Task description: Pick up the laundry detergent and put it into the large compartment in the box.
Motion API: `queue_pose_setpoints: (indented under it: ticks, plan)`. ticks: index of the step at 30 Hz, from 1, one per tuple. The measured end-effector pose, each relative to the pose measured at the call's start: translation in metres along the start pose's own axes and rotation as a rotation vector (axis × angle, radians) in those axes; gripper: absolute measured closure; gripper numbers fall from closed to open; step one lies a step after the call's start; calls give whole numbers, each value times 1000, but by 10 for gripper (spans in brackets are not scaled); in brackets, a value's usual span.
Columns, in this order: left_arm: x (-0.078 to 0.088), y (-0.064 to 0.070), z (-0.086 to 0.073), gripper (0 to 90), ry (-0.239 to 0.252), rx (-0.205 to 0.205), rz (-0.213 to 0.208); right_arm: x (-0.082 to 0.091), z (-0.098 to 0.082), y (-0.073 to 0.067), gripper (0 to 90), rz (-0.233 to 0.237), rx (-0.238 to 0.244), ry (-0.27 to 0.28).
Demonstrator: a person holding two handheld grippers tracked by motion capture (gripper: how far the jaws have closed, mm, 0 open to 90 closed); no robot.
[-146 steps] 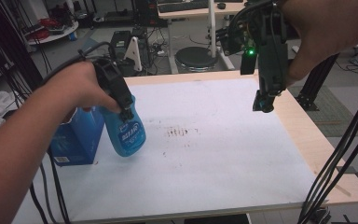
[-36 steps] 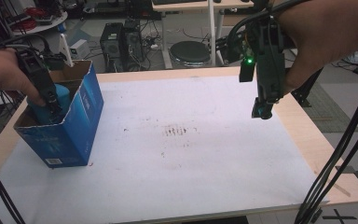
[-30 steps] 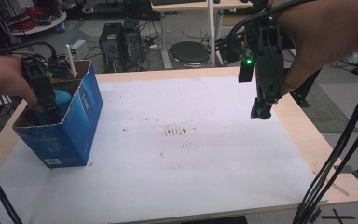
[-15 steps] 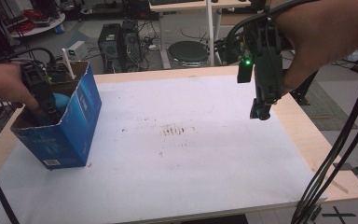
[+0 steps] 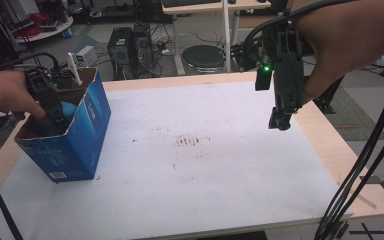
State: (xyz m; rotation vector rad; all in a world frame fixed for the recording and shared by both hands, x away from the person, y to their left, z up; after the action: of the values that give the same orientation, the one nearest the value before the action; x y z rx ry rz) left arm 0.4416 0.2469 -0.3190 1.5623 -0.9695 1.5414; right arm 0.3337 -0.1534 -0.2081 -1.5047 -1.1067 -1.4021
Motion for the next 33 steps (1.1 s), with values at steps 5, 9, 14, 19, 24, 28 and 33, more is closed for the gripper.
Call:
queue_pose_setpoints:
  ticks: [5, 9, 14, 19, 24, 28, 33]
  plan:
    - [5, 0, 0, 337, -2, -13, 4, 0, -2, 0, 20, -1, -4, 1]
    - [9, 1, 0, 337, -3, -14, 12, 0, -2, -1, 20, -2, -14, -3]
    - [18, 1, -2, 337, 0, -24, 29, 0, -2, -1, 20, -1, -2, 3]
    - [29, 4, -3, 306, 9, -43, 47, 2, -2, -2, 20, -5, -12, 0]
    - [40, 8, -4, 303, 24, -50, 43, 4, 0, -4, 20, -8, 4, -3]
    - [50, 11, -7, 285, 22, -44, 44, 5, 0, -5, 20, -11, 0, -1]
    - [62, 14, -9, 258, 20, -46, 61, 7, -1, -5, 20, -12, 4, 2]
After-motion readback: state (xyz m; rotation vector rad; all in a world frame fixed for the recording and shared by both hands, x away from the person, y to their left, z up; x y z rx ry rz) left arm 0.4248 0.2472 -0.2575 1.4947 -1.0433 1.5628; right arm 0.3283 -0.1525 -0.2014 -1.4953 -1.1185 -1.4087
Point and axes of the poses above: each handheld gripper's, and its own axes: x roughly backward along the jaws, z roughly out of its top, y roughly to its right, the point moved 3 cm from there along -x, roughly forward along the jaws, and after that the axes turned 14 degrees about -x, right-handed, at the moved point
